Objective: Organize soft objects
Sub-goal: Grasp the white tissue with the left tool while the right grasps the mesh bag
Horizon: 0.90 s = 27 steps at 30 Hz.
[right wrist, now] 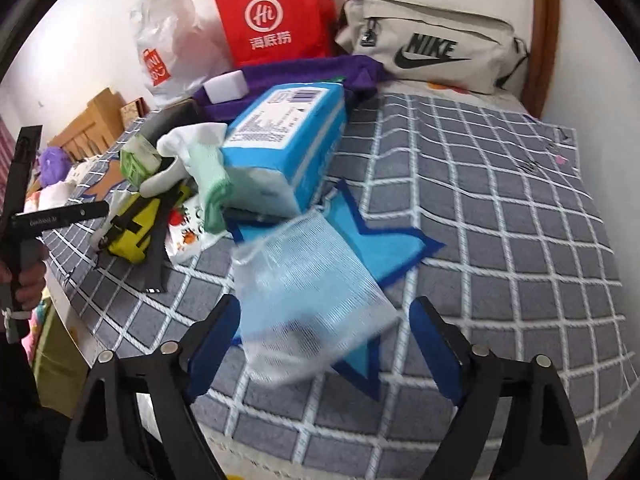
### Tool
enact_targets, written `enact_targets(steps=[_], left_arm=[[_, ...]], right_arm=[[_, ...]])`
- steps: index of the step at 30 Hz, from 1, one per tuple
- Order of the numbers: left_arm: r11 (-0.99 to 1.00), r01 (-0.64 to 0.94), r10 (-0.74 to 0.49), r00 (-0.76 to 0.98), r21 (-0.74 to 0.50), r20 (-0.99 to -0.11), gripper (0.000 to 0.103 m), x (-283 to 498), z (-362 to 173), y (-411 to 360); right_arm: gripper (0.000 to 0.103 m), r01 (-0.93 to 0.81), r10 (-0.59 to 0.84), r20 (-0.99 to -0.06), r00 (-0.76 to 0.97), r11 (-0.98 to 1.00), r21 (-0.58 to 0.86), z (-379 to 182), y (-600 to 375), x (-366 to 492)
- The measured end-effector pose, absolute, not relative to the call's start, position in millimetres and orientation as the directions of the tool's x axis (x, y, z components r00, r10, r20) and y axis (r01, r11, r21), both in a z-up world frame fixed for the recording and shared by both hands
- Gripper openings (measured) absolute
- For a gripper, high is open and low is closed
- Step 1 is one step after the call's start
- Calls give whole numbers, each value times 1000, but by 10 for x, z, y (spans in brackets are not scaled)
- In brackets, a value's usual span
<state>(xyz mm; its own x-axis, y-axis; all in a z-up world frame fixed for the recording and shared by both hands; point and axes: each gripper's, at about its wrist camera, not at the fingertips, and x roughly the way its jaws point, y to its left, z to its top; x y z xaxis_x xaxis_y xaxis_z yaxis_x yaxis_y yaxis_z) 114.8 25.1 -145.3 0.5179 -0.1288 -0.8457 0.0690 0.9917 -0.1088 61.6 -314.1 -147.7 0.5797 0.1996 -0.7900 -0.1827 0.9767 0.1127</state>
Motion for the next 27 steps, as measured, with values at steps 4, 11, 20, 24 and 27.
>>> enact_targets(steps=[4, 11, 20, 24, 27], left_arm=[[993, 59, -118, 498, -102, -859, 89, 1165, -1541, 284], [995, 69, -100, 496, -76, -863, 79, 1176, -1606, 317], [983, 181, -55, 513, 45, -856, 55, 1131, -1677, 32], [981, 190, -70, 511, 33, -857, 20, 1098, -1633, 81], [982, 186, -71, 513, 30, -855, 14, 1084, -1619, 107]], right_arm=[[89, -228, 191, -799, 570, 971, 70, -1571, -2978, 782], [90, -257, 160, -827, 539, 966, 20, -1779, -2813, 923], [89, -228, 144, -823, 549, 974, 18, -1799, -2826, 946], [72, -209, 136, -814, 564, 978, 19, -1767, -2870, 901], [54, -196, 138, -810, 570, 980, 29, -1740, -2917, 874]])
